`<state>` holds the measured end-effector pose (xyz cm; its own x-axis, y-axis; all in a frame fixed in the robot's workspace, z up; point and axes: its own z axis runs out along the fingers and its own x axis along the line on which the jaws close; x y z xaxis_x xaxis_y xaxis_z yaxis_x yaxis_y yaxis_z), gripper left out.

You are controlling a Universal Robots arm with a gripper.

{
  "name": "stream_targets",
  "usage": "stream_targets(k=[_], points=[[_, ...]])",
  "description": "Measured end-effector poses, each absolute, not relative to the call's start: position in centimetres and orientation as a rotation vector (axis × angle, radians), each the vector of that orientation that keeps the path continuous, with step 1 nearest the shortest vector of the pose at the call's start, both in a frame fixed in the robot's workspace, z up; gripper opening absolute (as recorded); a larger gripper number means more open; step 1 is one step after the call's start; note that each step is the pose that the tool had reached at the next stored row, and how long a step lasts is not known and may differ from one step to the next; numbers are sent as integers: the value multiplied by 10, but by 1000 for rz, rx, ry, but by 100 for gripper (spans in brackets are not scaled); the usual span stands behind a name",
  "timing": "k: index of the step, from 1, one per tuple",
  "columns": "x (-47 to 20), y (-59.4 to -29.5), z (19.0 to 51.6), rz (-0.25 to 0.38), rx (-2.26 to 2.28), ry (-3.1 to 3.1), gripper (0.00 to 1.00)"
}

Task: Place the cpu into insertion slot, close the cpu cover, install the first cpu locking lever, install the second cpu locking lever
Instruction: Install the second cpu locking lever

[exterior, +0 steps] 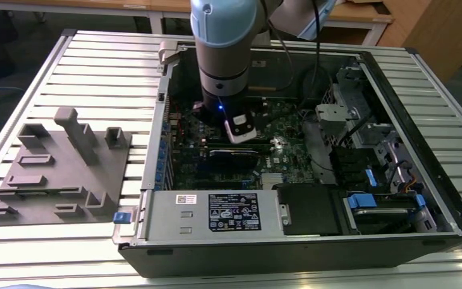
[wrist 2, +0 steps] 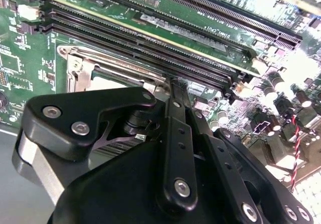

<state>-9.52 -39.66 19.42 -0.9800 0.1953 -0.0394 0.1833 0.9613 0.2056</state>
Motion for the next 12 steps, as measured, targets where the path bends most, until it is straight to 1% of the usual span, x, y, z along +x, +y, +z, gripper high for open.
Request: stream_targets(k=[12], points=[[-100,-398,191,338,296,3051,11]])
